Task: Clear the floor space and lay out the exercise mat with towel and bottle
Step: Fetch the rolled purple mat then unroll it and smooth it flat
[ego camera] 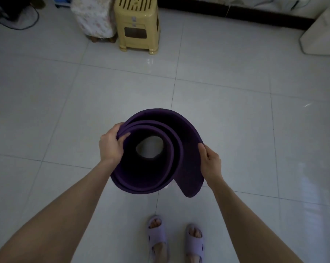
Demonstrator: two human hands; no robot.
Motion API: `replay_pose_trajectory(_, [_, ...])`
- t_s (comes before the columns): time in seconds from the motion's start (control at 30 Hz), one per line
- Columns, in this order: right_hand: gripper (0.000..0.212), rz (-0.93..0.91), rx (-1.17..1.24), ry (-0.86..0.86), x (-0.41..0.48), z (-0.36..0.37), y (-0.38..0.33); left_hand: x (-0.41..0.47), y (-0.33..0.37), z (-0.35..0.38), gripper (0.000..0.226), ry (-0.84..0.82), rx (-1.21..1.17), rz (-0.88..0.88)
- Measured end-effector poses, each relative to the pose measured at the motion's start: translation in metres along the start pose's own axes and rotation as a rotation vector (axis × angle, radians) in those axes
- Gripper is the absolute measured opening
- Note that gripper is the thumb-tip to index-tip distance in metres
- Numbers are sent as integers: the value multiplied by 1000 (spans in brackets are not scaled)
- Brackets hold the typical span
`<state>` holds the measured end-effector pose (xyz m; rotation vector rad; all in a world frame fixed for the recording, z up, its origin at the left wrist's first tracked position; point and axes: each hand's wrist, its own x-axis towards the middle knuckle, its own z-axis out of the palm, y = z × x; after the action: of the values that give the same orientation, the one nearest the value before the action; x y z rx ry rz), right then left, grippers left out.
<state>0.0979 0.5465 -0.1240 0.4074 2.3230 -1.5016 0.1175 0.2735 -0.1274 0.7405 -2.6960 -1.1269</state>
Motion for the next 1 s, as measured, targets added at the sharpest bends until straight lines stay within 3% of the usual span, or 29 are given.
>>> replay_pose_trajectory(0.2, [41,-109,-90,-33,5,5,-9,12,-10,-28,35,-54,123,180])
replay_pose_trajectory(0.5, [40,-90,-157,-95,9,-8,7,-4,-14,-14,51,-242,122,-23])
replay_pose_trajectory(1.0, [41,-97,-165,-147,15,-6,10,-31,-2,2,55,-173,-52,-197])
